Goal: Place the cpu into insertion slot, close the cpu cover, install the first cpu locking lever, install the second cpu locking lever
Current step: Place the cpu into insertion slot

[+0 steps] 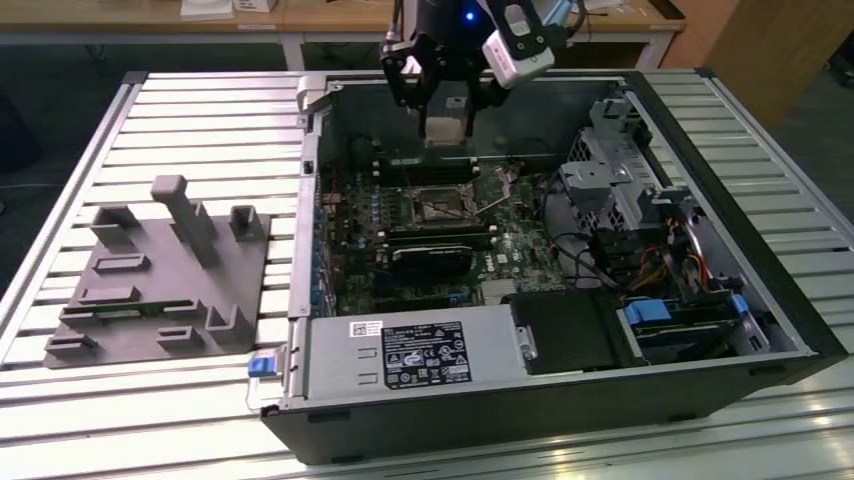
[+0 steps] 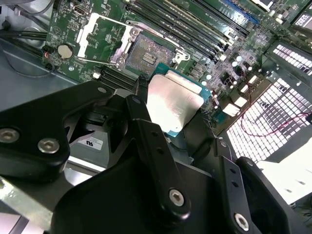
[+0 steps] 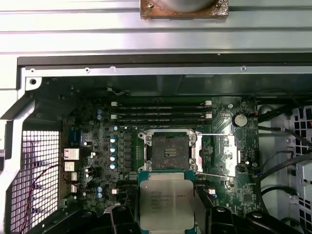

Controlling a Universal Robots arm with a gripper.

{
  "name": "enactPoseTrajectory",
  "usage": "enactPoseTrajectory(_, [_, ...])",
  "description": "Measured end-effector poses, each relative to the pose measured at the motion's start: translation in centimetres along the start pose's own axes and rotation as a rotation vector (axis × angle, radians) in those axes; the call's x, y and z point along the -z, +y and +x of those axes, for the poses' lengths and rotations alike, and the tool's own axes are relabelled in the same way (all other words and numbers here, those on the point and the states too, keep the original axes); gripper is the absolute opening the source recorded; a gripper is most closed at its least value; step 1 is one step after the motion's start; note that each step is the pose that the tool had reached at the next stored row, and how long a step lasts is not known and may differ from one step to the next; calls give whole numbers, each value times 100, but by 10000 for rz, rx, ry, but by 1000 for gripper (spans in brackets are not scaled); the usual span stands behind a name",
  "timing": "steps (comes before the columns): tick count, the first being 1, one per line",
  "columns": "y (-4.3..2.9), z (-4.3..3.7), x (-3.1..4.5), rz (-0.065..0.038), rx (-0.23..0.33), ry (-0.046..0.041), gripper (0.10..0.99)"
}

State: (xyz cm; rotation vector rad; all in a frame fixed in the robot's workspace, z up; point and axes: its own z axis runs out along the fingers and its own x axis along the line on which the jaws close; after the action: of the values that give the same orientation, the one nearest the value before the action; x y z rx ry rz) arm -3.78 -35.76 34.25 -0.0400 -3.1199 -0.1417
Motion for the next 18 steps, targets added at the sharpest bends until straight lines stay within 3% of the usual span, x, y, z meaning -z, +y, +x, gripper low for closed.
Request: enactPoseTrajectory(18, [-10,-2,-113,0,0,0,537])
